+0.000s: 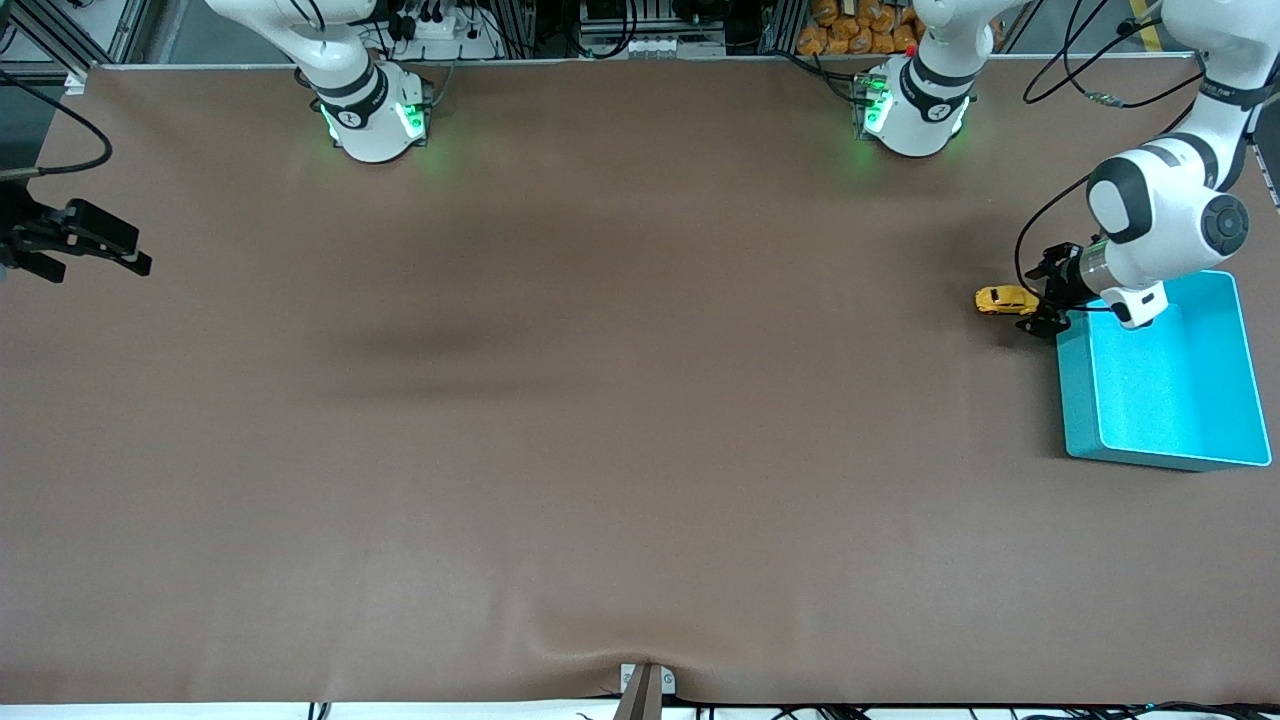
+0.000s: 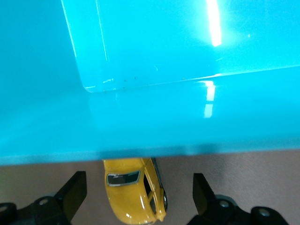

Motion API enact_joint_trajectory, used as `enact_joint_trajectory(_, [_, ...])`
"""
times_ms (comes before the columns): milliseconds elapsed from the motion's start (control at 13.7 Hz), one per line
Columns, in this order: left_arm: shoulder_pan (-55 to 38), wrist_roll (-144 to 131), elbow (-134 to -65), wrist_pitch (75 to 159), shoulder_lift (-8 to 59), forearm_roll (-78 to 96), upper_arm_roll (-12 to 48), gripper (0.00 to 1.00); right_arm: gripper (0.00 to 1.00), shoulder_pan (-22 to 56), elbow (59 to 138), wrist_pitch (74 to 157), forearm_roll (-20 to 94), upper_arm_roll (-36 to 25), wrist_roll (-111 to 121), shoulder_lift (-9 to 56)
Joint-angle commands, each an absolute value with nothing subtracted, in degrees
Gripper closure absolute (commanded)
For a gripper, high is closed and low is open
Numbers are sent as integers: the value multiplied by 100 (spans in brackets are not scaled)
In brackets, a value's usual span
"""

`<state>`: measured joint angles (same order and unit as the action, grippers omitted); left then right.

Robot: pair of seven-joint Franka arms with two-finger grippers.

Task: Wind and store yellow beetle car
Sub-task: 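Lower the left gripper and close it on the yellow car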

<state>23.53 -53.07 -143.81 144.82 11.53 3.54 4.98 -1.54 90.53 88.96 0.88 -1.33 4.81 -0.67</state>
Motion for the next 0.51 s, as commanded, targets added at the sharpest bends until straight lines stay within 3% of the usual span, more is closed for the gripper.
enact_joint_trajectory(0, [2347, -5361, -14528, 14791, 1247, 439, 527, 0, 0, -298, 8921, 8754, -53, -9, 290, -26])
enact_joint_trajectory(146, [2329, -5326, -14590, 14897, 1257, 439, 536, 0, 0, -316, 8921, 8754, -27, -9, 290, -26])
enact_joint_trajectory(292, [2329, -5326, -14616, 14915, 1274, 439, 536, 76, 0, -351, 8921, 8763, -18, -18, 316, -18])
enact_joint_trajectory(364, [2338, -5335, -14616, 14915, 1274, 439, 536, 100, 0, -334, 8921, 8754, -18, -18, 308, -26])
enact_joint_trajectory(437, [2347, -5378, -14616, 14906, 1266, 439, 536, 100, 0, -334, 8930, 8745, -18, -18, 299, -26])
